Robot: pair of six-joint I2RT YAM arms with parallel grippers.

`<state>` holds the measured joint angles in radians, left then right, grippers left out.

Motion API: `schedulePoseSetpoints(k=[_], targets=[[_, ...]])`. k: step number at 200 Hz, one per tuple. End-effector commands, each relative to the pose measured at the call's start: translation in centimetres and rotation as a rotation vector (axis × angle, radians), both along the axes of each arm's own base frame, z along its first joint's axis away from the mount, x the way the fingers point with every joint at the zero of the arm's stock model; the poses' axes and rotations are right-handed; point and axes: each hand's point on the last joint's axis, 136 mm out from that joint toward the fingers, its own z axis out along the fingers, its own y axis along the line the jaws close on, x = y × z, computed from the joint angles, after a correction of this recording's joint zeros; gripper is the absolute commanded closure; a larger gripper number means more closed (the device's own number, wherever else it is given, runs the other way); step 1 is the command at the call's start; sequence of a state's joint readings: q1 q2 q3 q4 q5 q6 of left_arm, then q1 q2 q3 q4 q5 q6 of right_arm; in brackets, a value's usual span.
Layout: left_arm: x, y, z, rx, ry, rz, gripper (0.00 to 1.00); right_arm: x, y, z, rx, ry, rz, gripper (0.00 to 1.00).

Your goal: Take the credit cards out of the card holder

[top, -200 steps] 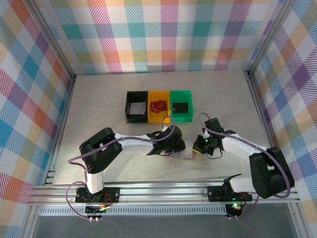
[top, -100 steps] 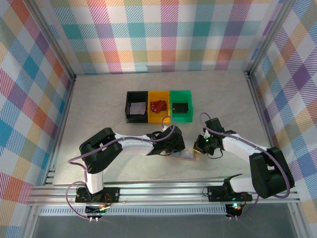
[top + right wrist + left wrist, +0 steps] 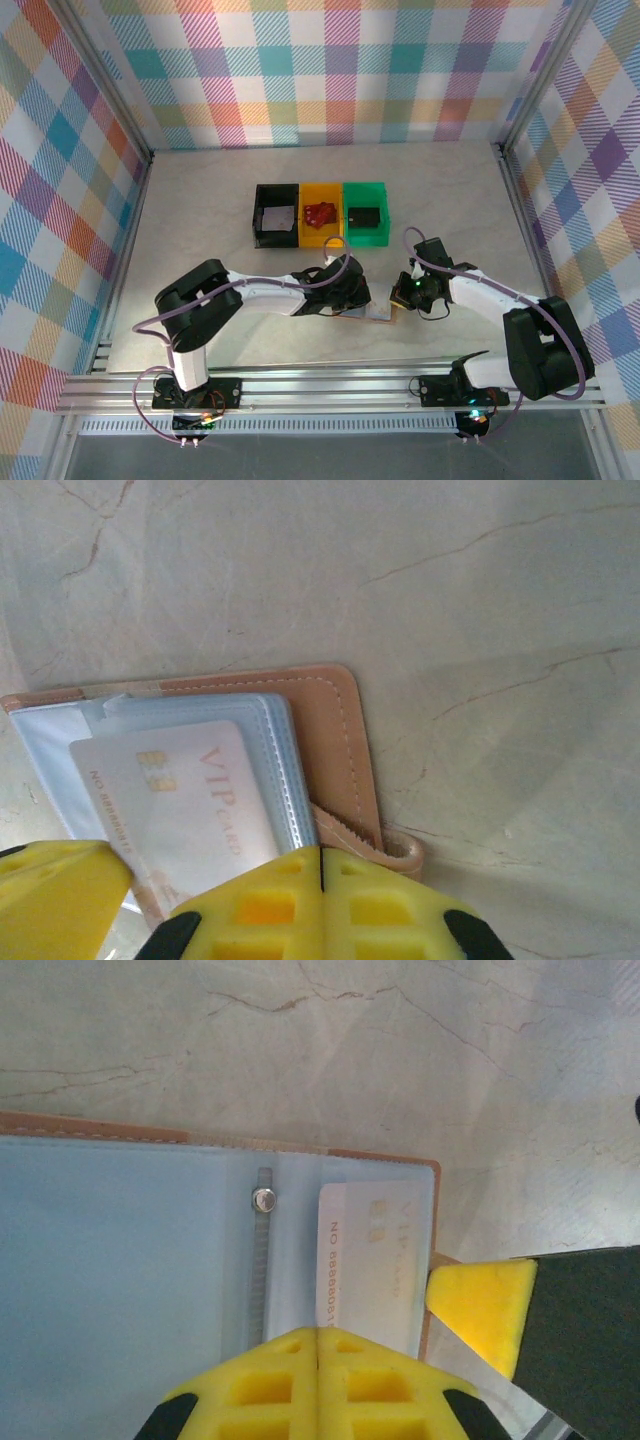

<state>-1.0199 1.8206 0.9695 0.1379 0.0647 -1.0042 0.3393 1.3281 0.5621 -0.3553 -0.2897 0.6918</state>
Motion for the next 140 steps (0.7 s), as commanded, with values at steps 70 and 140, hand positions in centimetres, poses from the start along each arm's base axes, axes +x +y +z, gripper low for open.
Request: schedulePoseSetpoints(k=[70,140], targets=[[-0.3,0.4,2.0,-0.032,-0.055,-0.008,1.0,-0.1,1.6,1.7,0.109,-0.045,0.048,1.0],[-0.4,-0.5,1.9,-0.07,-0.038,-0.022,1.0,0.3,2.8,3.0,0.207,-0.11,0.068,1.0]])
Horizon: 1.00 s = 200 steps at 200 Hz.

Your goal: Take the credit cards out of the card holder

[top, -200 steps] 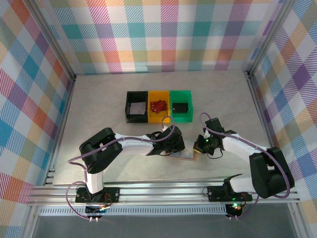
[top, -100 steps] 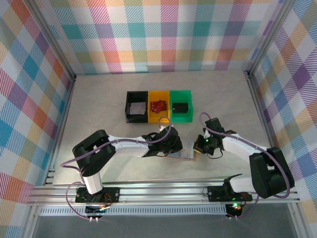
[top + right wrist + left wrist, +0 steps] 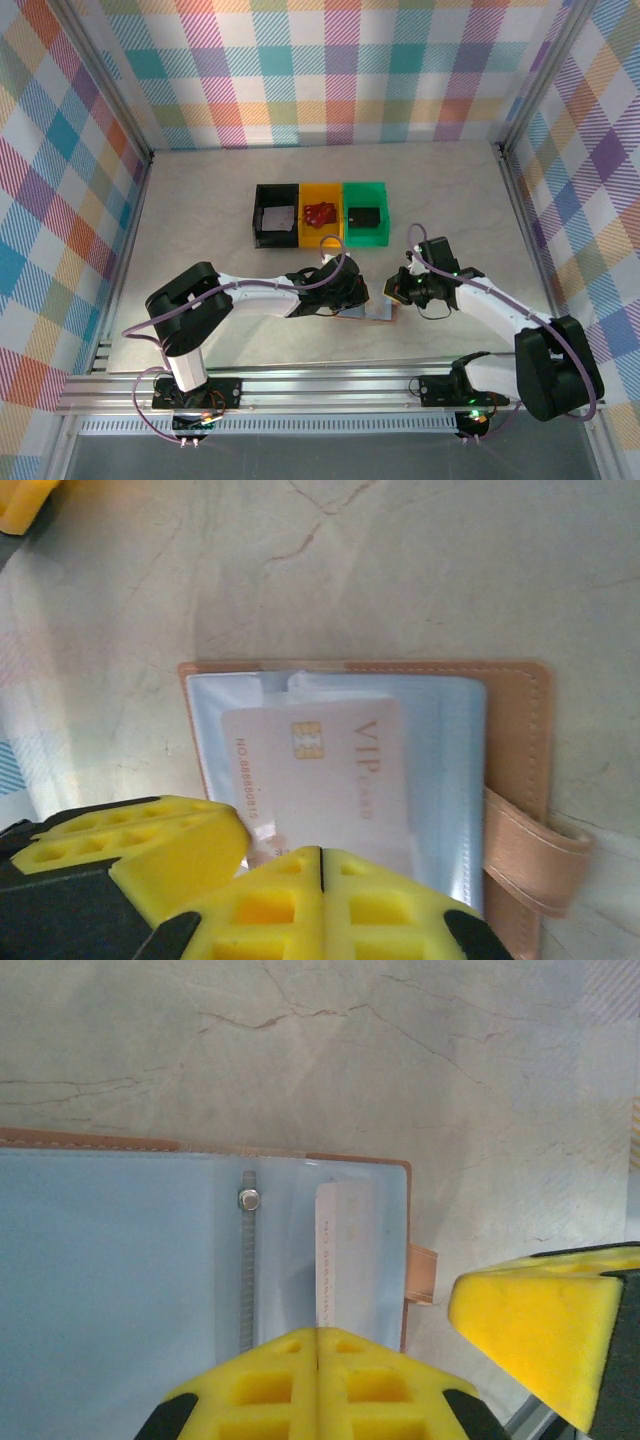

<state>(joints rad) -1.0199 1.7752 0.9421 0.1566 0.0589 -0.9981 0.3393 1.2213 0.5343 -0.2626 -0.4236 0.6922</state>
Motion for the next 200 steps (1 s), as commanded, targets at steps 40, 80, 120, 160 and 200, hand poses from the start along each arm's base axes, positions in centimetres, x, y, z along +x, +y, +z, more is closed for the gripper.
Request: schedulePoseSetpoints(k=[40,80,120,160,200], targets=[[-0.5,-1.4,0.4,-0.07,0.005,-0.028,1.0,-0.7,0.3,-2.8,0.021,0.08,-0.007,1.0],[-0.8,-1.9,0.1,-0.077,0.016,-0.042,1.0,-0.9,0.3,-3.2,0.028,0.091,-0.012,1.0],[-1.0,-2.5,-0.2,-0.09,0.024,-0.054,0.92,-0.9,0.2,-3.0,0.025,0.082,-0.012,1.0],[-1.0,-2.6,-0.2,-0.095,0.026,-0.061,0.79,-1.0,0.2,-3.1,0.024,0.084,-0.011,1.0],[-1.0,-2.9,-0.2,-0.105,0.027,-0.063,0.76,-1.0,0.3,-3.0,0.029,0.081,-0.009,1.0]])
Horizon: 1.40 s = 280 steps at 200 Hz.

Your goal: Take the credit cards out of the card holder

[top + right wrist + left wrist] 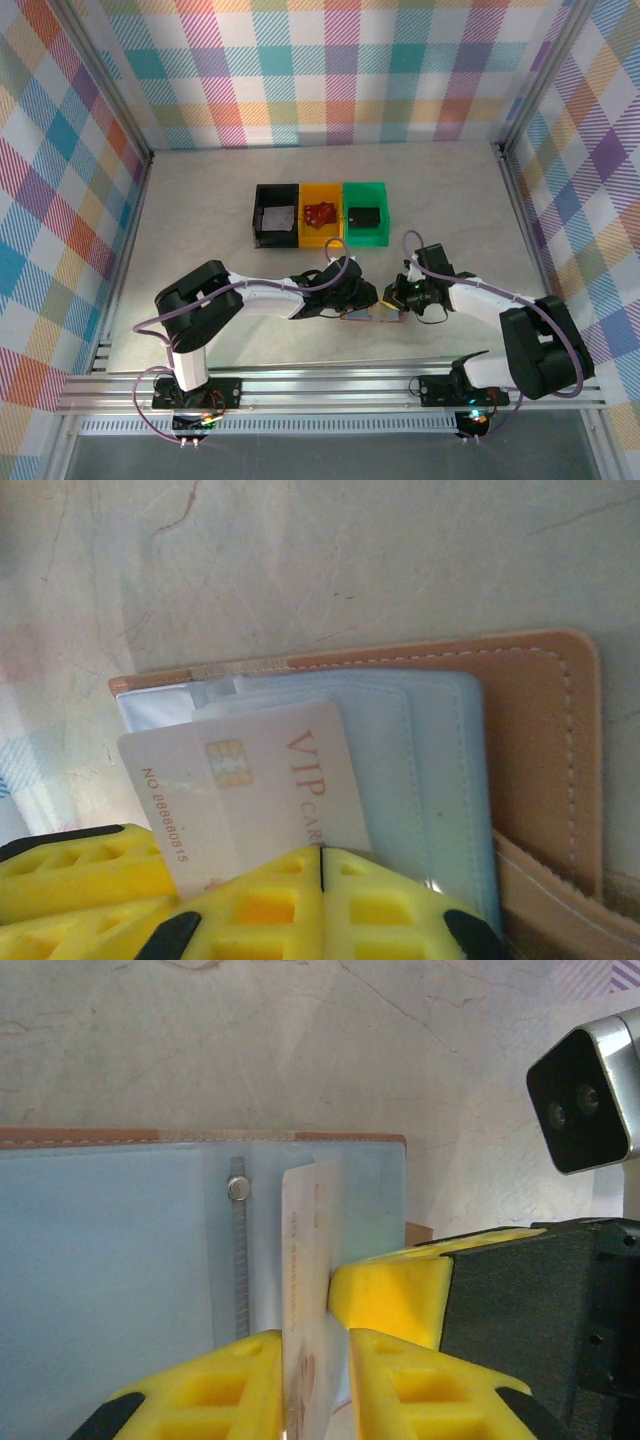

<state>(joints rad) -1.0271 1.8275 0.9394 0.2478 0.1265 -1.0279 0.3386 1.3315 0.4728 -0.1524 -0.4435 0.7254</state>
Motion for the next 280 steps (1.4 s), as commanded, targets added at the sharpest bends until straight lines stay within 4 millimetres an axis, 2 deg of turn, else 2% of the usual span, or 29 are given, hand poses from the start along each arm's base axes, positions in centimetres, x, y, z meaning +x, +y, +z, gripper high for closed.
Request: schedulePoseSetpoints(k=[1,20,83,113,184,256,280], targets=[[-0.3,-1.2,0.5,-0.042,-0.014,-0.025,0.76,-0.2,0.3,0.4,0.027,-0.005,0.006,1.0],[-0.2,-1.3,0.7,-0.05,-0.017,-0.024,0.79,-0.2,0.3,0.5,0.029,-0.007,0.007,1.0],[-0.3,-1.1,0.8,-0.051,-0.026,-0.027,1.0,-0.3,0.0,0.6,0.015,-0.011,0.005,1.0],[-0.5,-0.5,0.7,-0.04,-0.032,-0.025,1.0,-0.3,-0.2,0.9,0.005,-0.024,0.002,1.0],[-0.5,3.1,1.3,0.059,-0.104,0.016,1.0,-0.3,0.0,1.7,0.015,-0.046,0.014,1.0],[0.1,5.9,3.5,0.099,-0.195,0.084,1.0,-0.3,0.6,3.2,0.063,-0.08,0.044,1.0],[0.2,6.3,5.0,0.037,-0.223,0.118,1.0,-0.5,0.9,4.3,0.085,-0.112,0.064,1.0]])
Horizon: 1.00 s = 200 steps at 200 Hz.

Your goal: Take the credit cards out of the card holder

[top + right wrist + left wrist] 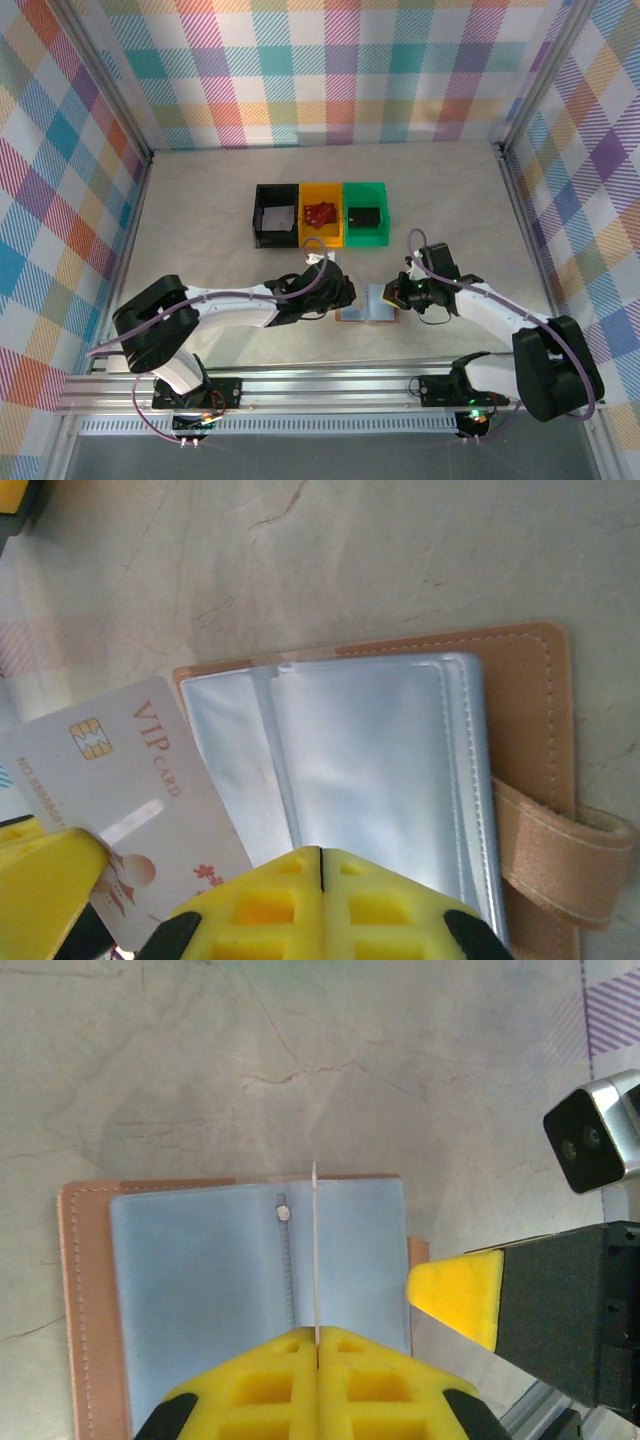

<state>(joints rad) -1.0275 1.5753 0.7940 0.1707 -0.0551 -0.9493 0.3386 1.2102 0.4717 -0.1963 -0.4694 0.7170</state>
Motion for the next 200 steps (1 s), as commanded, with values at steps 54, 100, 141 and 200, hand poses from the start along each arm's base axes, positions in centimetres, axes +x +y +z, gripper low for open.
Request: schedulePoseSetpoints(k=[54,100,141,200], targets=[[-0.6,1.1,6.7,-0.327,-0.187,0.032,1.0,-1.2,2.1,7.4,0.216,-0.25,0.126,1.0],[-1.2,0.8,8.8,-0.484,-0.27,0.006,1.0,-2.5,2.4,11.0,0.34,-0.383,0.135,0.88],[-1.1,1.3,9.7,-0.676,-0.343,0.063,1.0,-3.3,2.0,12.3,0.382,-0.42,0.104,0.46],[-1.9,0.1,10.3,-0.652,-0.415,0.063,1.0,-3.3,2.0,11.5,0.411,-0.378,0.044,0.44]])
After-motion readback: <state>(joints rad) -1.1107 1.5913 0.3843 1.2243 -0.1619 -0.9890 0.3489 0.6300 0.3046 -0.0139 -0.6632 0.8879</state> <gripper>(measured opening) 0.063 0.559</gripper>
